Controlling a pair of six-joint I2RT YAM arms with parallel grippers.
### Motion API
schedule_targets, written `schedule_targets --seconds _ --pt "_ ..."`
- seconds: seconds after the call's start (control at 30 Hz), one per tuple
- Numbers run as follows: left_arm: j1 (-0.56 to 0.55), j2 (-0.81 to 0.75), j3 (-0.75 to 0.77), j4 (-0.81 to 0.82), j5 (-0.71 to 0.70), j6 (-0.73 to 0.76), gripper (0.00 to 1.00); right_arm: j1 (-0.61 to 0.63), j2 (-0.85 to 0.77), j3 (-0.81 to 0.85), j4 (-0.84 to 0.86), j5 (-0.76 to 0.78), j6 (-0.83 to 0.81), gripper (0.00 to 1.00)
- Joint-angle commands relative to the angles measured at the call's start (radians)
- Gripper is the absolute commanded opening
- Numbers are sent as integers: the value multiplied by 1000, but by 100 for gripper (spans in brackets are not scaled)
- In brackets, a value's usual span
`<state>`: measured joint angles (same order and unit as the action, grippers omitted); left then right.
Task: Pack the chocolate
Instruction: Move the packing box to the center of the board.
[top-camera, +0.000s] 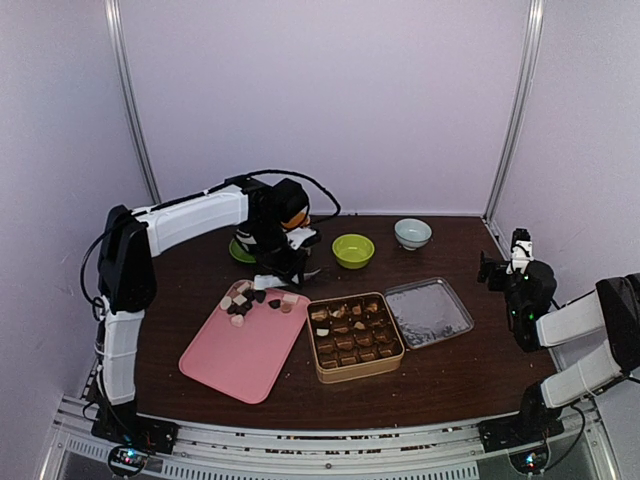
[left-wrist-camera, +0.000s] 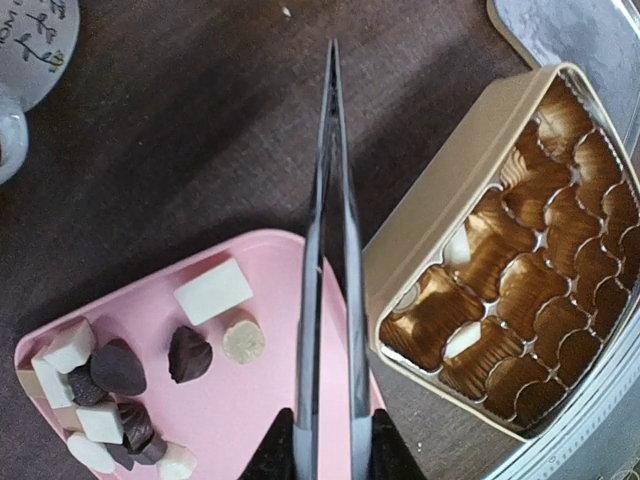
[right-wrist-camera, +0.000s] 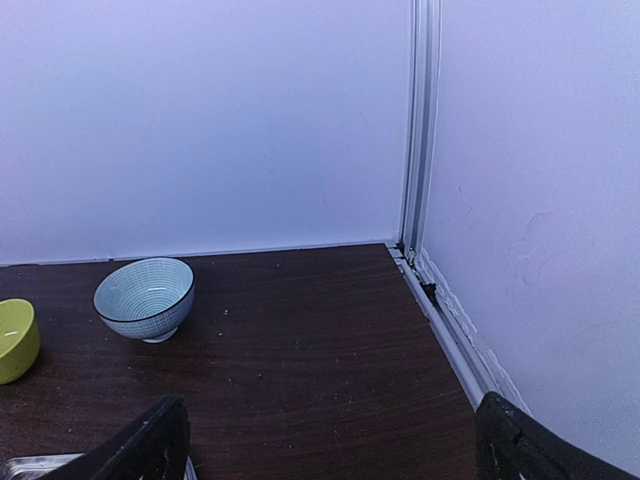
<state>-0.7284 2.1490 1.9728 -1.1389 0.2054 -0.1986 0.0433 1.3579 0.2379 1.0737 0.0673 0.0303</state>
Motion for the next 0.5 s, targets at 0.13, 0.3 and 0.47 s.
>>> schedule_targets --seconds 0.13,0.3,0.47 --pt "-108 -17 -19 -63 38 61 15 -6 2 8 22 -1 2 100" --pt "-138 -23 -27 -97 61 63 16 -6 1 9 21 -2 2 100" --pt "-152 -33 -32 -136 140 81 16 -6 2 9 22 -1 2 100"
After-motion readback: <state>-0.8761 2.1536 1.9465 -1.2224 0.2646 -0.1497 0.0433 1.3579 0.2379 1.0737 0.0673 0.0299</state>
